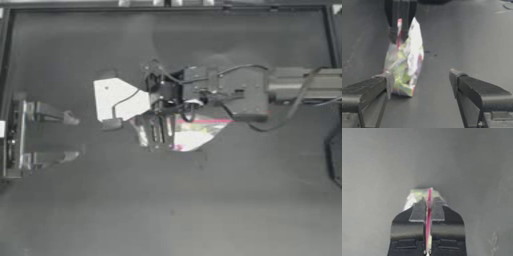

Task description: Put candy in bag

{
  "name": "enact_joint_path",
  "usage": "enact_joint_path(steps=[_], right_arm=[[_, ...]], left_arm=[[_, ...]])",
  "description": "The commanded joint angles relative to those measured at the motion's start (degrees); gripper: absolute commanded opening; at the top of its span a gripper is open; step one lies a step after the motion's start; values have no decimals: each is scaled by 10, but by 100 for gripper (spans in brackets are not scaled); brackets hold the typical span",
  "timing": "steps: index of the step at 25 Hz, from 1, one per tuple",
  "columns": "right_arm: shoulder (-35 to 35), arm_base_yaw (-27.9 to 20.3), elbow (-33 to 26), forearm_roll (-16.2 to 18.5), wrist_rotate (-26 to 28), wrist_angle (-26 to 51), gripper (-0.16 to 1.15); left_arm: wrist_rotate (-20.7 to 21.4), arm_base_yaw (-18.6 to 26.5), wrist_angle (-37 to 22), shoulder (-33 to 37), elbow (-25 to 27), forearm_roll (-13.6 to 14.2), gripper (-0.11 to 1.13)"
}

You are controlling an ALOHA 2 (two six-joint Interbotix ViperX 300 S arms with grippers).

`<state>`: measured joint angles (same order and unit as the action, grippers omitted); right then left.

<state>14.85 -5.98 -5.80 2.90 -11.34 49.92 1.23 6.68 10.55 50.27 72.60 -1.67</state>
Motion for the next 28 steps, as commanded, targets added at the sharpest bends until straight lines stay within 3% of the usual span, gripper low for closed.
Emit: enact_joint_path(steps=[1, 9, 19, 28], right_arm=[[-36, 0, 6, -4, 1, -19, 6], [-40, -3, 24, -3, 2, -42, 6], [-40, -5, 31, -4, 2, -56, 6], [-40, -8, 38, -3, 1, -69, 6]], left_arm=[[-1, 11, 5, -21, -8, -3, 97], [1, 38, 57, -85, -17, -3, 97], [4, 62, 98, -217, -75, -2, 95], [4, 67, 131, -290, -112, -1, 95]])
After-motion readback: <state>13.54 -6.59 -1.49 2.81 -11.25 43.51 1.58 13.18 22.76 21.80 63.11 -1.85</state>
